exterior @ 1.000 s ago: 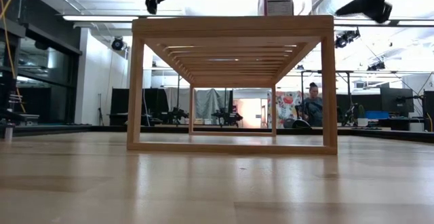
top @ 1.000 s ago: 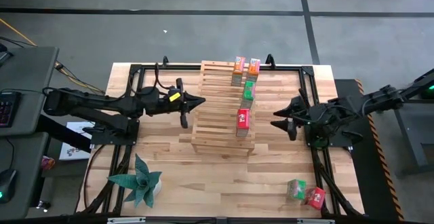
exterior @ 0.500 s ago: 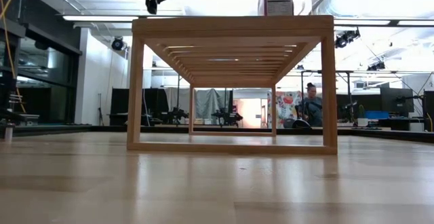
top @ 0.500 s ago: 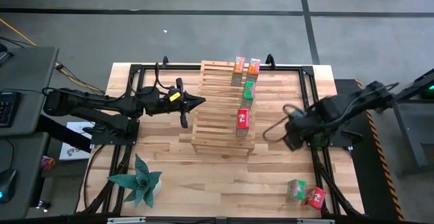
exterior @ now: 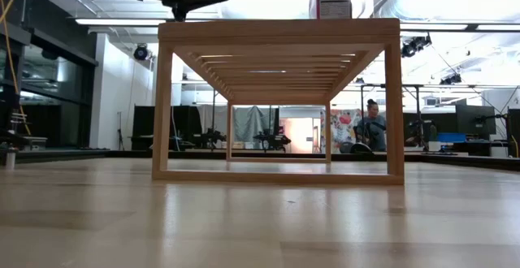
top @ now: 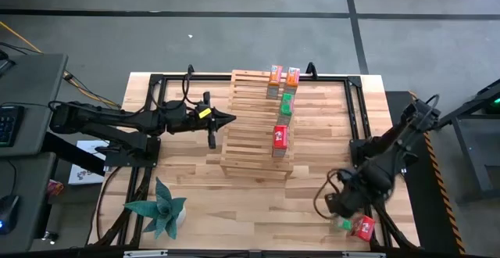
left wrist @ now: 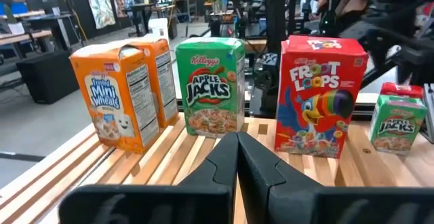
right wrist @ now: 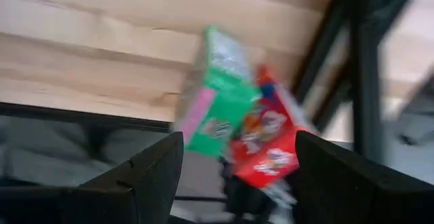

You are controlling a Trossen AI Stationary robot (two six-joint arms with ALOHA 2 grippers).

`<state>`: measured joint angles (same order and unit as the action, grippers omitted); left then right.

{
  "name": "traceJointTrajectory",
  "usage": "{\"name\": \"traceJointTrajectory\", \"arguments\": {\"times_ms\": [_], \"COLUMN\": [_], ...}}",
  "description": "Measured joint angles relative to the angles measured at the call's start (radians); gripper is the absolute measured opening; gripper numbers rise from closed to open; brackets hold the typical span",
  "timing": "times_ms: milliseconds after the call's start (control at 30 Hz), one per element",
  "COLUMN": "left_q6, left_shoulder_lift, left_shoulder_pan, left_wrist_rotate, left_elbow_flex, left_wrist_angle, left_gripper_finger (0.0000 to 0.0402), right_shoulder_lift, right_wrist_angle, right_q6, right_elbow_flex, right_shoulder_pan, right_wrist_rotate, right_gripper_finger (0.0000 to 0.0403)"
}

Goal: Stack cereal on shelf
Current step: Put the green cereal box on the shelf aligned with the green cereal box

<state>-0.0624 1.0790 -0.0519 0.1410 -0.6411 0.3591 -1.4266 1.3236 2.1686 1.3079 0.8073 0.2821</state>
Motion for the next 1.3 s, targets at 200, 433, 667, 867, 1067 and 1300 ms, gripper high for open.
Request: {"name": "traceJointTrajectory", "arguments": {"times_ms": [200,433,667,867,1067,1300], "left_q6": [0.006,0.025,0.025,0.036,0.036,0.035], "left_shoulder_lift": [0.001,0.001,0.001,0.001,0.001,0.001], "left_shoulder_pan": [0.0,0.0,0.0,0.0,0.0,0.0], "left_wrist_rotate": [0.0,0.0,0.0,0.0,0.0,0.0], "left_elbow_flex": [0.0,0.0,0.0,0.0,0.0,0.0], "left_wrist_angle": [0.015,0.015,0.001,-0.002,-0.005,-0.005], "left_gripper_finger": [0.0,0.0,0.0,0.0,0.0,0.0], "right_shoulder_lift": [-0.04,-0.133,-0.167,-0.202,-0.238,-0.273], "right_wrist_angle": [-0.051,-0.043,-0.052,-0.095,-0.084,-0.067], "right_q6": [0.165,0.172,0.184,0.187,0.187,0.179], "right_elbow_flex": [0.0,0.0,0.0,0.0,0.0,0.0], "right_shoulder_pan": [0.104,0.106,0.118,0.118,0.118,0.124], "right_wrist_rotate": [-0.196,-0.147,-0.134,-0.137,-0.124,-0.124], "right_gripper_finger": [0.0277,0.0277,0.0277,0.0277,0.0277,0.0276]}}
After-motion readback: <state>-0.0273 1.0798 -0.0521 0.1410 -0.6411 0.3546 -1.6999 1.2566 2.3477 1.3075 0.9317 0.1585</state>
